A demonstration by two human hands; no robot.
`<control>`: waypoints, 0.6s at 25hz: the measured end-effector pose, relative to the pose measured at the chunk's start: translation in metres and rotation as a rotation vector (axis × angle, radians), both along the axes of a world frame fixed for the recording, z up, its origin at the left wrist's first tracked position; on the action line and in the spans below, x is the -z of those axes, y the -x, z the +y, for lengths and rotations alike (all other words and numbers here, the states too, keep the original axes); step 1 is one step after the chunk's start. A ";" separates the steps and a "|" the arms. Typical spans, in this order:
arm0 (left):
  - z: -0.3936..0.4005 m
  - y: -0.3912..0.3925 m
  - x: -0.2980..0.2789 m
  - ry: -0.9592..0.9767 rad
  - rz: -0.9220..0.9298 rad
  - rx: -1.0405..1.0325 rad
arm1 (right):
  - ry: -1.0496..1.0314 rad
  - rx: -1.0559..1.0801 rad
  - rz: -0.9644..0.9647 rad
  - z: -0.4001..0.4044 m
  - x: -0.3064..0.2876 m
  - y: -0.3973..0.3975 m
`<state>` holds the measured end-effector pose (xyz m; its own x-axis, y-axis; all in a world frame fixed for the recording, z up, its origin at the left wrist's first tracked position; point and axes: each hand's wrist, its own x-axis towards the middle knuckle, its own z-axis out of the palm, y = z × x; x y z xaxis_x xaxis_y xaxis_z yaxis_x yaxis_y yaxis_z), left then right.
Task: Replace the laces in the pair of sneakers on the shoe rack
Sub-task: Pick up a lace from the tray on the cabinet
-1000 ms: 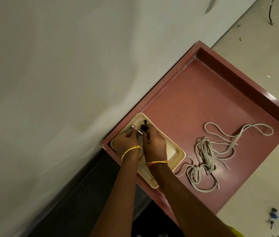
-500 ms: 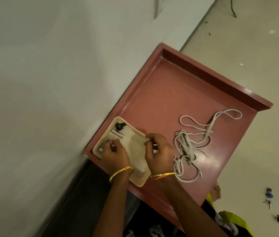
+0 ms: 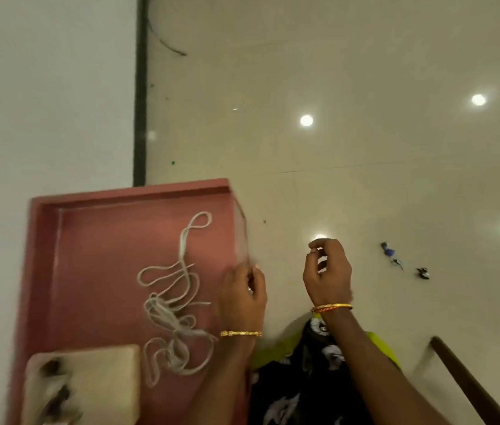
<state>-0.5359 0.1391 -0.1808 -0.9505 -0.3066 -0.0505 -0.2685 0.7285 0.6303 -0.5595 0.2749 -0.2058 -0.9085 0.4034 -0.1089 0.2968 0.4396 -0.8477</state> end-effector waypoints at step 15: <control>0.365 0.112 0.255 0.715 -0.646 1.463 | -0.071 0.466 -0.685 0.375 0.249 -0.064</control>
<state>-0.6475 0.5037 -0.4359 -0.3243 0.5796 -0.7476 0.7481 0.6408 0.1722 -0.4955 0.6501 -0.4553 -0.3884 0.7486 -0.5374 0.9021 0.1898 -0.3876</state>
